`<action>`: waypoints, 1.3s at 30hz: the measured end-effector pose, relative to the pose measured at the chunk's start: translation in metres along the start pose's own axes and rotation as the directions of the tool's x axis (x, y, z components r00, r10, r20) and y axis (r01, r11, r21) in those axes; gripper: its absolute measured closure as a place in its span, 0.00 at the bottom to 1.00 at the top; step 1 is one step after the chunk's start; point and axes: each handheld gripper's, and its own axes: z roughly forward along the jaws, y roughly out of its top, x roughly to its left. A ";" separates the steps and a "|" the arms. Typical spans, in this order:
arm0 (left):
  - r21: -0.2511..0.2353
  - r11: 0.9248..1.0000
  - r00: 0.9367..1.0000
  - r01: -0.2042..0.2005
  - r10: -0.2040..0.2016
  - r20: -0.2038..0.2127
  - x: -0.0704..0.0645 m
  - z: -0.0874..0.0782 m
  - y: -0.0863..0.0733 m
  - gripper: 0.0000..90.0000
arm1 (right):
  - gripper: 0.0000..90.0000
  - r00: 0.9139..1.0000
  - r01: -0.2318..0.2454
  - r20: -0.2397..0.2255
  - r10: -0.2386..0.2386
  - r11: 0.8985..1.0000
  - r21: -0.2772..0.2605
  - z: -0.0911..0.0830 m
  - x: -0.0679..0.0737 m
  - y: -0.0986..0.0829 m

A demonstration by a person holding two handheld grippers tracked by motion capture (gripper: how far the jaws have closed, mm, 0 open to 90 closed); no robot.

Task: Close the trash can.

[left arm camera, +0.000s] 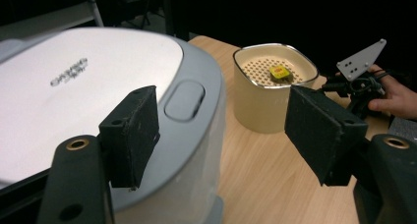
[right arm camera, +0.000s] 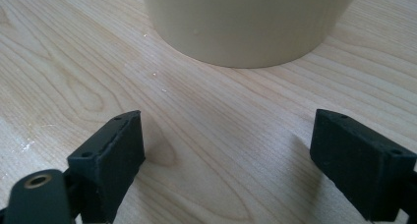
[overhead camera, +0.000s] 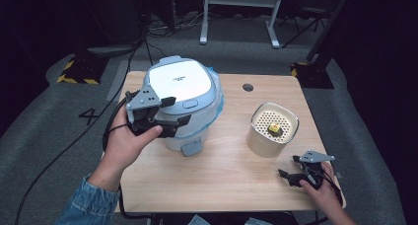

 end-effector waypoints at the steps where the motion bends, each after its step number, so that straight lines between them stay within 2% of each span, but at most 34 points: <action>1: 0.003 1.000 1.000 0.002 -0.002 -0.002 -0.001 -0.001 -0.003 0.33 | 0.15 1.000 0.000 0.000 0.000 1.000 0.000 0.000 0.000 0.000; 6: 0.023 1.000 0.999 -0.003 0.004 -0.050 -0.005 -0.004 -0.021 0.33 | 0.14 1.000 -0.005 0.016 0.004 1.000 0.003 0.001 0.003 0.001; 11: 0.060 0.998 0.998 -0.002 0.006 -0.063 -0.009 0.000 -0.042 0.34 | 0.13 1.000 -0.005 0.015 0.005 1.000 0.005 0.002 0.005 0.002; 20: 0.074 0.997 0.998 0.025 -0.020 -0.056 -0.011 0.000 -0.076 0.33 | 0.13 1.000 -0.005 0.013 0.005 1.000 0.005 0.003 0.005 0.002; 24: 0.085 0.995 0.999 0.051 -0.050 -0.019 -0.010 0.000 -0.096 0.32 | 0.13 1.000 -0.005 0.013 0.005 1.000 0.005 0.003 0.005 0.002; 30: 0.087 0.993 0.997 0.077 -0.075 -0.026 -0.010 0.001 -0.122 0.32 | 0.13 1.000 -0.005 0.013 0.005 1.000 0.005 0.003 0.005 0.002; 33: 0.134 0.988 0.996 0.082 -0.078 -0.038 -0.006 0.002 -0.131 0.31 | 0.13 1.000 -0.005 0.013 0.005 1.000 0.005 0.003 0.005 0.002; 35: 0.139 0.985 0.994 0.099 -0.093 -0.049 -0.004 0.002 -0.137 0.31 | 0.13 1.000 -0.005 0.013 0.005 1.000 0.005 0.003 0.005 0.002; 39: 0.165 0.978 0.992 0.125 -0.119 -0.046 -0.003 0.008 -0.153 0.31 | 0.13 1.000 -0.005 0.013 0.005 1.000 0.005 0.003 0.005 0.002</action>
